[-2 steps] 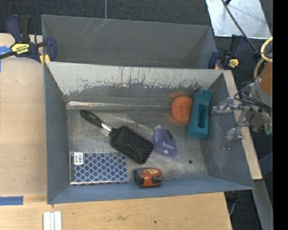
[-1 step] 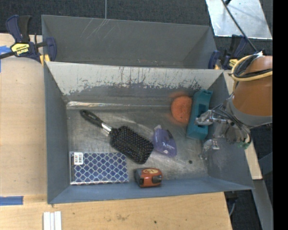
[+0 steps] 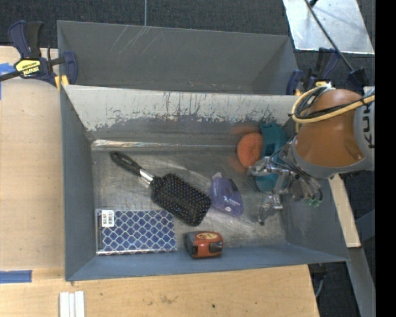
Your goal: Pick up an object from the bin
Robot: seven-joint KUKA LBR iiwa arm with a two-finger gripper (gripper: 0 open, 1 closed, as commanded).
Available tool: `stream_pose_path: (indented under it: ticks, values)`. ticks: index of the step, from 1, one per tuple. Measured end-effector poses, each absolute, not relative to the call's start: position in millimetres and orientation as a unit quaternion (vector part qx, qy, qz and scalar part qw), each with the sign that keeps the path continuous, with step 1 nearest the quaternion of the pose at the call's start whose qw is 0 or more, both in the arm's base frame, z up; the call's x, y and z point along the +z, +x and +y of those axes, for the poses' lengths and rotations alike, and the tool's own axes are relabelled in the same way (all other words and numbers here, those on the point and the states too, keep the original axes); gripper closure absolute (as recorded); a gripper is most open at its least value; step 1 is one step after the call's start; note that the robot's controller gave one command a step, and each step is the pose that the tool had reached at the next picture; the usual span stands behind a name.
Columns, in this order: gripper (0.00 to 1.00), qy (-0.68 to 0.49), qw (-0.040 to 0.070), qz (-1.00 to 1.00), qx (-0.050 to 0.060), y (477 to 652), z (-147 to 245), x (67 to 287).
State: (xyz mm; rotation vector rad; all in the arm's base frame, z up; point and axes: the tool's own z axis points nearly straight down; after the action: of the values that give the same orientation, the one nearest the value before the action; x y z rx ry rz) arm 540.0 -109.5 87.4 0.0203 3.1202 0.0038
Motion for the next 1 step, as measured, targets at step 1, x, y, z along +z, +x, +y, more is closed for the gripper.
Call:
stream_pose_path:
  ticks: [1]
  values:
    - [0.0, 0.044, 0.003, 0.999, -0.001, 548.4, -65.4, 73.0]
